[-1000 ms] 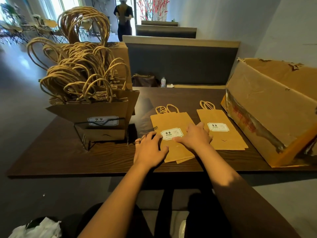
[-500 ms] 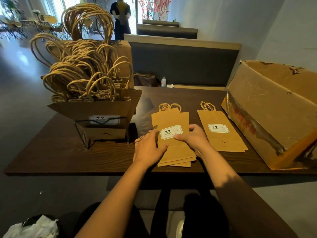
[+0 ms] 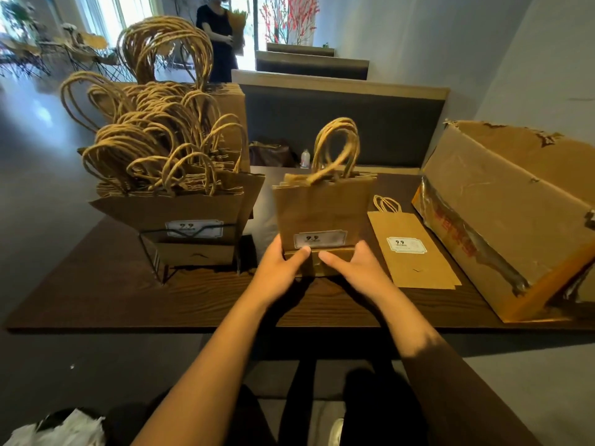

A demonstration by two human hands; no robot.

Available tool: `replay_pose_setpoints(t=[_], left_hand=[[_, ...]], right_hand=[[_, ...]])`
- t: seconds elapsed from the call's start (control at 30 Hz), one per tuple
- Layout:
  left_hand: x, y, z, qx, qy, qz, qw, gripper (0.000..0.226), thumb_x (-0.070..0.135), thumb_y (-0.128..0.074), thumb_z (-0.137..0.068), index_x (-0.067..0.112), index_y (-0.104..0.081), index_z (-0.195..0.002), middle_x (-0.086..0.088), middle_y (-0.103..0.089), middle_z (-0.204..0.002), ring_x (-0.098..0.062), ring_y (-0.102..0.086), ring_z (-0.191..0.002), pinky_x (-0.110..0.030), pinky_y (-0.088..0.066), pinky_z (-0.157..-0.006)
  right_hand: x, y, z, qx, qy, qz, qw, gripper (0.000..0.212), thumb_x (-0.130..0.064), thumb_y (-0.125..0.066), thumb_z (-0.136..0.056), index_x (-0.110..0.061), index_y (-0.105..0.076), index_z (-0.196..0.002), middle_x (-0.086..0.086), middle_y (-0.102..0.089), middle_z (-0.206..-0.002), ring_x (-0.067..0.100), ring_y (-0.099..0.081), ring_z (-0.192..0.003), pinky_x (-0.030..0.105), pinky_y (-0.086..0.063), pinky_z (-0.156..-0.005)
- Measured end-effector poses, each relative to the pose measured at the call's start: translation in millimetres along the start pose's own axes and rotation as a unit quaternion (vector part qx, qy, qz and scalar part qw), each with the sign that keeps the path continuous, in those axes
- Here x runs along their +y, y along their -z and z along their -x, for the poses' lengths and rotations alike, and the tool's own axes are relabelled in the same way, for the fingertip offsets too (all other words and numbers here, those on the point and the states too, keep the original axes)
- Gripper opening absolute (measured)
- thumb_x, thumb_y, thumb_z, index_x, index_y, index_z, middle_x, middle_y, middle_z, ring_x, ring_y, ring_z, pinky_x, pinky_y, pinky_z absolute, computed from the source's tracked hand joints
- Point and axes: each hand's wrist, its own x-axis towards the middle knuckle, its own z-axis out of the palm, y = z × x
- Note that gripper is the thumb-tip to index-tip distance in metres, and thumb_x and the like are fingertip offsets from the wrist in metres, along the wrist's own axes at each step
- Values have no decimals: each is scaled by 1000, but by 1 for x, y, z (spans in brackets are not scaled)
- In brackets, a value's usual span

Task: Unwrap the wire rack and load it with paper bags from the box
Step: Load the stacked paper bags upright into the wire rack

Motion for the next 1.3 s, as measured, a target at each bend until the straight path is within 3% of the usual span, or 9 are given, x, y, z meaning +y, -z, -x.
replay_pose_setpoints(t=[0.17, 0.33, 0.63, 0.73, 0.8, 0.93, 1.07, 1.17, 1.3], left_hand=[[-5, -4, 4, -15, 43, 14, 999, 36, 25, -59, -103, 27, -49, -138, 14, -63, -121, 4, -62, -108, -11, -46, -80], [-15, 5, 0, -17, 55, 0, 998, 33, 23, -58, -103, 35, -52, -134, 12, -65, -127, -4, -59, -121, -26, -47, -101], [0, 25, 18, -31, -46, -96, 994, 29, 19, -66, -95, 23, -74, -122, 9, -76, -117, -10, -68, -116, -46, -50, -108], [22, 40, 24, -29, -76, -110, 991, 13, 18, -70, -95, 19, -78, -105, 3, -78, -102, -15, -72, -103, -47, -55, -98], [39, 50, 30, -4, -106, -114, 988, 12, 16, -73, -93, 25, -77, -100, 7, -77, -98, -9, -71, -99, -41, -56, -96], [51, 82, 48, 113, -205, -186, 954, 19, 25, -75, -92, 26, -72, -110, 14, -69, -108, -1, -64, -106, -23, -51, -95], [26, 130, 59, 321, -232, -276, 876, 19, 27, -61, -95, 14, -67, -108, -3, -63, -107, -19, -60, -103, -35, -50, -87], [3, 159, 60, 371, -173, -400, 820, 29, 20, -69, -89, 9, -64, -116, -12, -59, -116, -31, -53, -112, -48, -51, -90], [-13, 175, 59, 302, -154, -453, 824, 48, 18, -79, -83, 14, -57, -126, -11, -49, -133, -31, -49, -120, -50, -52, -96]], right_hand=[[17, -10, 2, 65, 33, -49, 996, 46, -37, -90, -70, -16, -73, -108, -3, -77, -100, 15, -74, -94, 41, -60, -88], [18, -12, 0, 50, 26, -77, 995, 67, -54, -92, -57, -17, -71, -109, -1, -77, -100, 16, -74, -93, 44, -61, -87], [0, -5, 10, -10, 46, -66, 997, 39, -13, -88, -75, -30, -69, -105, -18, -75, -101, -3, -70, -95, 16, -51, -82], [-4, -6, 14, -19, 14, -38, 999, 26, -30, -90, -74, -24, -75, -94, -8, -75, -100, 8, -71, -95, 20, -54, -87], [-10, -7, 17, -34, -48, -21, 998, 28, -37, -81, -84, -21, -79, -107, 8, -70, -126, 28, -63, -121, 36, -48, -107], [-58, -13, 35, -13, 52, 3, 999, 46, -20, -73, -93, -2, -61, -134, 14, -61, -139, 31, -52, -133, 16, -33, -95], [-97, -31, 52, -18, 111, -61, 992, 43, -7, -76, -88, -3, -62, -128, -3, -62, -121, 16, -57, -115, -6, -33, -61], [-109, -54, 45, -33, 121, -45, 991, 26, -16, -79, -87, -15, -65, -108, -7, -64, -101, 8, -60, -90, 9, -37, -63], [-123, -84, 36, -31, 122, -53, 991, 20, -26, -82, -83, -20, -68, -95, -1, -68, -101, 15, -61, -94, 25, -39, -82]])
